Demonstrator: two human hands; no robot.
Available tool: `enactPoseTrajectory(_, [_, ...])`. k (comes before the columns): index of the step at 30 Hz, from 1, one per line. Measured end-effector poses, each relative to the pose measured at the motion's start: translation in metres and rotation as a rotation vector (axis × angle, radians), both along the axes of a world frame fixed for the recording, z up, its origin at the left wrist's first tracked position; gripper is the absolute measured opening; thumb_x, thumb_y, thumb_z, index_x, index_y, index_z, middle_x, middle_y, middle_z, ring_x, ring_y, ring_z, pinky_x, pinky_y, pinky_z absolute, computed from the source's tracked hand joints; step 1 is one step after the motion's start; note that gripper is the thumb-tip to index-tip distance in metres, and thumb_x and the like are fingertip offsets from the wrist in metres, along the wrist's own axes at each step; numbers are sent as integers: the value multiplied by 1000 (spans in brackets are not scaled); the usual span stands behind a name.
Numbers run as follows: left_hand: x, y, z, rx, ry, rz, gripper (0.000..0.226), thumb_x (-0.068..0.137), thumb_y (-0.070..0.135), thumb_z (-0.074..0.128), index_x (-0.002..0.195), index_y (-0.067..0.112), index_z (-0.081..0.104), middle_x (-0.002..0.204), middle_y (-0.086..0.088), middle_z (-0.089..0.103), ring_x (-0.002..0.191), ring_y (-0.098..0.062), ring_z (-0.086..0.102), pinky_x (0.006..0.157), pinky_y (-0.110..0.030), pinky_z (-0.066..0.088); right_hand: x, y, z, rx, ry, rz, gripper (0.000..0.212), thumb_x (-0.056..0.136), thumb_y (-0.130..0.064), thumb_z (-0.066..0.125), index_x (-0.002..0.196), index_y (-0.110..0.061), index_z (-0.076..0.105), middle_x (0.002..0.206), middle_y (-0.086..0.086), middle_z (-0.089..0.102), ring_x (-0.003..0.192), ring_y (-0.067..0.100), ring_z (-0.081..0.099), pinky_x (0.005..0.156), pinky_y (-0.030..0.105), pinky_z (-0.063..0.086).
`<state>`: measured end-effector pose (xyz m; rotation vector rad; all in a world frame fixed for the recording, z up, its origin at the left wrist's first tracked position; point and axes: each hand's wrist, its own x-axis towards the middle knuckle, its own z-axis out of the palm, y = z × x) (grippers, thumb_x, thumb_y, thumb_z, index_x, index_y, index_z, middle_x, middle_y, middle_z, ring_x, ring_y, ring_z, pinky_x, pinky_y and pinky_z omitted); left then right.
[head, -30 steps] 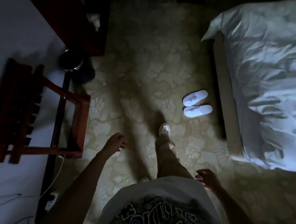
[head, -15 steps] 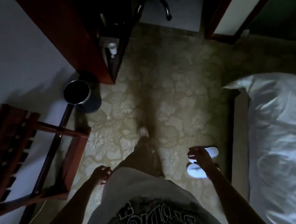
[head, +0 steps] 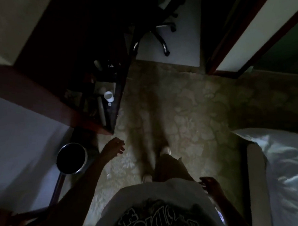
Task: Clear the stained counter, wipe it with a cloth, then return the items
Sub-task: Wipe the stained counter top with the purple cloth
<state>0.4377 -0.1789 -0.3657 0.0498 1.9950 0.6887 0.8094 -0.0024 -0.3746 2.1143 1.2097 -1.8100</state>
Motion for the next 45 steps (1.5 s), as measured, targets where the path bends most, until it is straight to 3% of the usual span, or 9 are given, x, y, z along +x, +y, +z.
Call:
enactPoseTrajectory(11, [-169, 180, 44, 178, -18, 323, 26, 106, 18, 42, 85, 22, 57, 82, -2, 61, 72, -21, 57, 70, -33, 43, -364, 273, 24, 140, 291, 379, 14, 94, 1, 48, 103, -1, 59, 91, 15, 64, 67, 15, 61, 56, 25, 41])
enactPoseTrajectory(15, [-233, 248, 97, 317, 145, 304, 22, 105, 13, 44, 91, 20, 60, 88, -5, 64, 78, -22, 60, 75, -33, 47, -484, 332, 56, 298, 430, 501, 23, 87, 2, 58, 110, 6, 58, 93, 15, 65, 66, 2, 65, 60, 17, 45])
enactPoseTrajectory(19, [-300, 312, 154, 501, 342, 261, 17, 100, -5, 48, 107, 4, 61, 80, -1, 71, 65, 8, 67, 59, -3, 48, -606, 370, 109, 503, 636, 608, 9, 87, -14, 65, 95, -16, 61, 93, 5, 65, 72, -12, 60, 74, 15, 44])
enactPoseTrajectory(23, [-358, 354, 245, 671, 704, 205, 15, 95, 30, 64, 102, 18, 68, 95, 4, 74, 88, -2, 71, 77, -13, 54, -720, 395, 188, 730, 855, 656, 5, 95, -14, 59, 98, -17, 62, 93, -4, 64, 80, -12, 59, 70, 4, 44])
enactPoseTrajectory(25, [-387, 362, 291, 681, 859, 234, 11, 98, 25, 63, 103, 18, 69, 98, 4, 72, 90, -4, 71, 78, -13, 54, -771, 405, 230, 832, 977, 750, 7, 94, -25, 59, 101, -24, 61, 101, -4, 64, 92, -3, 62, 78, 11, 47])
enactPoseTrajectory(29, [-451, 367, 326, 452, 1171, 194, 18, 100, 37, 54, 108, 25, 64, 111, 13, 60, 96, -2, 64, 80, -23, 54, -874, 422, 305, 1153, 1098, 983, 29, 95, -39, 53, 115, -20, 58, 116, -3, 56, 108, 13, 58, 89, 30, 49])
enactPoseTrajectory(33, [-486, 374, 322, 129, 1368, 118, 38, 95, 49, 45, 117, 24, 62, 117, 8, 55, 106, -14, 58, 87, -28, 47, -971, 424, 343, 1405, 942, 1368, 43, 96, -49, 44, 128, -22, 51, 132, -2, 50, 122, 18, 50, 101, 39, 42])
enactPoseTrajectory(38, [-494, 394, 301, -137, 1406, 188, 41, 94, 52, 45, 119, 24, 61, 119, 6, 53, 104, -18, 53, 94, -27, 37, -1048, 442, 325, 1454, 673, 1841, 73, 90, -72, 16, 150, -32, 28, 161, -9, 21, 148, 14, 17, 120, 40, 14])
enactPoseTrajectory(45, [-498, 407, 296, -403, 1424, 300, 42, 99, 54, 39, 115, 24, 64, 114, 5, 56, 101, -22, 57, 90, -37, 44, -1058, 453, 316, 1502, 767, 2008, 76, 90, -71, 9, 154, -31, 14, 164, -6, 7, 151, 15, 3, 122, 45, 2])
